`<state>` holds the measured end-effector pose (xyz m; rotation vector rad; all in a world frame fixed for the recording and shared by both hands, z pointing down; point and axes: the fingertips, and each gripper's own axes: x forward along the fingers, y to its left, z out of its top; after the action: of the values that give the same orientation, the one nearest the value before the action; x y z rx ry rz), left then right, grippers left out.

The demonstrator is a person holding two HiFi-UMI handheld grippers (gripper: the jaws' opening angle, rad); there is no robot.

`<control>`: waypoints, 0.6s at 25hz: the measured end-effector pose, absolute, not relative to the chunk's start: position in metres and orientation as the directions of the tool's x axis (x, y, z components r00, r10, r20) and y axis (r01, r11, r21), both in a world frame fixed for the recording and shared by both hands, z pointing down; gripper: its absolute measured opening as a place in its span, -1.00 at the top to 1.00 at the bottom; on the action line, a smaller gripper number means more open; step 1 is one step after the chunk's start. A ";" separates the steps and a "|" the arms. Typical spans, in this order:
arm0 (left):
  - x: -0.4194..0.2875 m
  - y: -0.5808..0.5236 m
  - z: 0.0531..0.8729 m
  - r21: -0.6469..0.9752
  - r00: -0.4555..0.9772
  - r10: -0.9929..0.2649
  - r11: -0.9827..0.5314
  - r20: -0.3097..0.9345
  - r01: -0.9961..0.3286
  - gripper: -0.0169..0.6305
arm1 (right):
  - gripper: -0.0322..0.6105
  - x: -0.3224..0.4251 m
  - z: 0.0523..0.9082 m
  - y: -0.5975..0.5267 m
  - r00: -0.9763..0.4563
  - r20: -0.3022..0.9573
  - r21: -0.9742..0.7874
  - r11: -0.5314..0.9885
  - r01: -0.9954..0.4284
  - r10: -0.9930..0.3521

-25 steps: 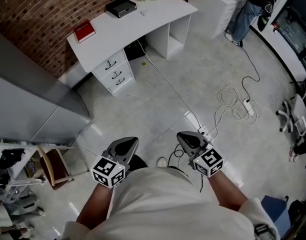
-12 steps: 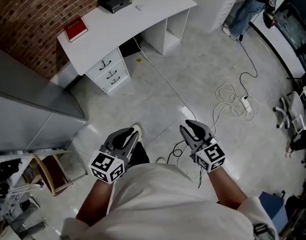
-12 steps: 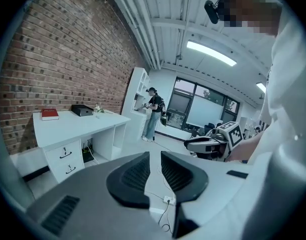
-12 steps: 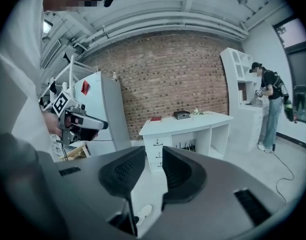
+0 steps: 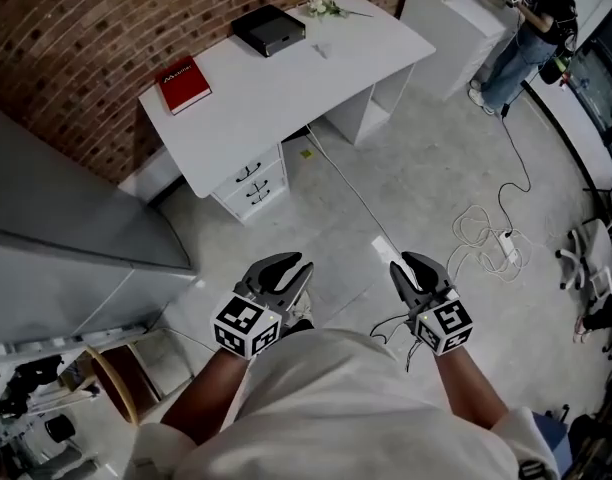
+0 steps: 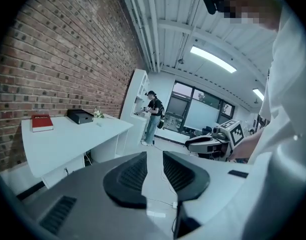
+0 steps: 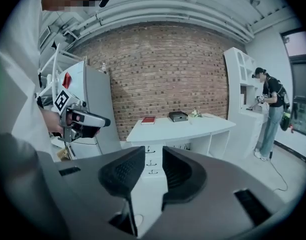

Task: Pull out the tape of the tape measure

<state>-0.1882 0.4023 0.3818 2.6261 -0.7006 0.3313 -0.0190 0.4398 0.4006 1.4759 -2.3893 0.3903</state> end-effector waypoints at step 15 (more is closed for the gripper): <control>-0.232 0.292 0.391 0.390 0.856 -0.414 -0.766 0.309 -0.511 0.68 | 0.62 -0.078 0.399 0.317 -0.461 0.406 -0.109 0.459 -0.882 -0.789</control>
<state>-0.2315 0.2921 0.3908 2.5610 -0.6790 0.2823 -0.0778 0.3166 0.3991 1.4272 -2.4146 0.4415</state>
